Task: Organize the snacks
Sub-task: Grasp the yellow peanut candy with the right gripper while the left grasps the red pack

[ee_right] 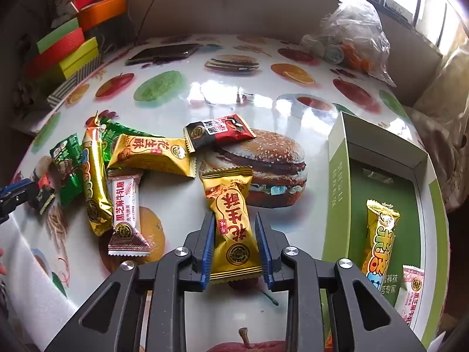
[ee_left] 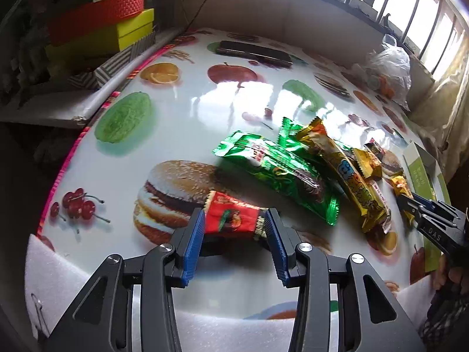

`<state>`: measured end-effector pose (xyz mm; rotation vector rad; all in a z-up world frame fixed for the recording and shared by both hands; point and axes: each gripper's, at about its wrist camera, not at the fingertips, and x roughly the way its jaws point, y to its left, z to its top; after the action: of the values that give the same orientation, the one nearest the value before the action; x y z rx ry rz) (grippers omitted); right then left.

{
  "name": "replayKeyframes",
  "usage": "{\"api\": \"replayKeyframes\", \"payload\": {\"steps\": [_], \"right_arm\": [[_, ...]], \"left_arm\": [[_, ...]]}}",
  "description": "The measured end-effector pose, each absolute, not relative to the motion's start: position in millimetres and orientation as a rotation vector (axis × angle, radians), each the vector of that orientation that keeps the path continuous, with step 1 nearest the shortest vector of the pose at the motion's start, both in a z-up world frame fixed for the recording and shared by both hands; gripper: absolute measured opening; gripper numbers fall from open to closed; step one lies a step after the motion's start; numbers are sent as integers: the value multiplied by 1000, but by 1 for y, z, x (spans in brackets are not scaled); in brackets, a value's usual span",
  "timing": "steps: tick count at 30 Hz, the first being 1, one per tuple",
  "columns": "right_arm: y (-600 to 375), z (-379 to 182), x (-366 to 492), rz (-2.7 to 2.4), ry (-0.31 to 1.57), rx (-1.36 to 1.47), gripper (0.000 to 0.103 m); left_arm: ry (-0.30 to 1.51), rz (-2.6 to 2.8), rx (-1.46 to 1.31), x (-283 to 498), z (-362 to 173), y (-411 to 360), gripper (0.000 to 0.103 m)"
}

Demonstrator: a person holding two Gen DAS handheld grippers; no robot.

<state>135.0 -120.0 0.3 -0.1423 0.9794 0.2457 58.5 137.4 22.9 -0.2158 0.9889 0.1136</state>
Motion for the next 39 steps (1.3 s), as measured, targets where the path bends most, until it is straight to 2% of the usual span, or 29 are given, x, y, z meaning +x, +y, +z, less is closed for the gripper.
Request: {"api": "replayKeyframes", "payload": {"steps": [13,39], "right_arm": [[-118,1,121,267,985,-124,22],[-125,-1,117,263,990,-86,23]], "left_arm": [[1064,107,-314,55,12,138,43],[1018,110,-408,104,17,150,43]]}}
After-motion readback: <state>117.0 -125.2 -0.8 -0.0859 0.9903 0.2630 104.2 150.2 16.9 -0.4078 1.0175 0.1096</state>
